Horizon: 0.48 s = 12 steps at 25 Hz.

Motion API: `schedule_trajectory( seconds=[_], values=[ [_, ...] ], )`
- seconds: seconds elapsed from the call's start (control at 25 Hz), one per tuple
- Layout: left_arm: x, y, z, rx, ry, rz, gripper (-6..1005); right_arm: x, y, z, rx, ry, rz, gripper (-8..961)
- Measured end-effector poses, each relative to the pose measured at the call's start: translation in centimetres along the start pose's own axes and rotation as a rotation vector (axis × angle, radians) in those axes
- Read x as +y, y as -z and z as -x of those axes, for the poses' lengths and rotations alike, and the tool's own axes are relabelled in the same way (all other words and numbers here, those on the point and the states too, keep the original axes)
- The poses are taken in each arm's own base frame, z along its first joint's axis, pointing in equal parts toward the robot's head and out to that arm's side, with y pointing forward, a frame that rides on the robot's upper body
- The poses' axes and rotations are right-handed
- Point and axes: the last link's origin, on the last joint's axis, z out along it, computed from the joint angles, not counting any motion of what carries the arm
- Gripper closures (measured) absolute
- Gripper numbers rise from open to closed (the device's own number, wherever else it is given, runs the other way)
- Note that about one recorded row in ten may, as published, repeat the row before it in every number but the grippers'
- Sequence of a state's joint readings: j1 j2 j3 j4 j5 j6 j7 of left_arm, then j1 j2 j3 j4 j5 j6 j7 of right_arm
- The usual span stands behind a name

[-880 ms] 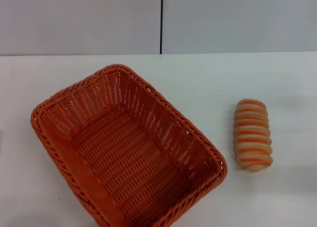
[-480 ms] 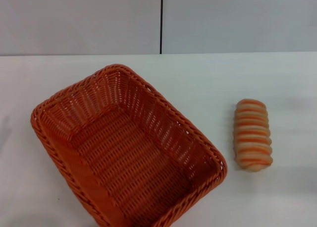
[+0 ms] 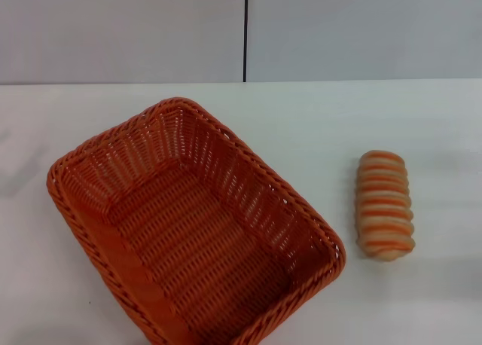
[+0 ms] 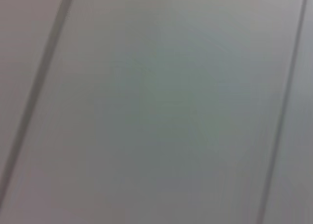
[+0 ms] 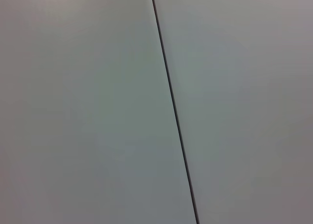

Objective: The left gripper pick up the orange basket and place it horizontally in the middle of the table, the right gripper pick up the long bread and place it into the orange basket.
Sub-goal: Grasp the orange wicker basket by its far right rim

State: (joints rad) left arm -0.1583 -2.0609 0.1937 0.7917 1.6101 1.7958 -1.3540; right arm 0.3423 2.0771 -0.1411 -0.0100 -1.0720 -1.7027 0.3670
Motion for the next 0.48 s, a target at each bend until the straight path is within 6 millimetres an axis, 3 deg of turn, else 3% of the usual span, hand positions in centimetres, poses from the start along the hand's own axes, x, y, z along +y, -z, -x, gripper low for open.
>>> schedule_trajectory(
  seconds=[0.12, 0.16, 0.2, 0.32, 0.48],
  values=[
    [0.2, -1.5, -2.6, -0.089, -0.034, 0.065, 190, -0.1, 0.1, 0.1, -0.002, 0.003, -0.001, 424],
    [0.2, -1.5, -2.6, -0.089, -0.034, 0.065, 190, -0.1, 0.2, 0.1, -0.004, 0.004, -0.001, 424],
    [0.6, -2.5, -4.5, -0.134, -0.078, 0.099, 190, -0.2, 0.2, 0.2, -0.004, 0.004, -0.001, 424],
    [1.2, -3.7, -6.5, -0.2, -0.132, 0.119, 190, -0.2, 0.4, 0.2, -0.003, 0.004, -0.003, 424],
    [2.6, -6.0, -9.0, -0.407, -0.249, 0.123, 190, -0.3, 0.6, 0.2, -0.004, 0.005, -0.007, 424]
  ],
)
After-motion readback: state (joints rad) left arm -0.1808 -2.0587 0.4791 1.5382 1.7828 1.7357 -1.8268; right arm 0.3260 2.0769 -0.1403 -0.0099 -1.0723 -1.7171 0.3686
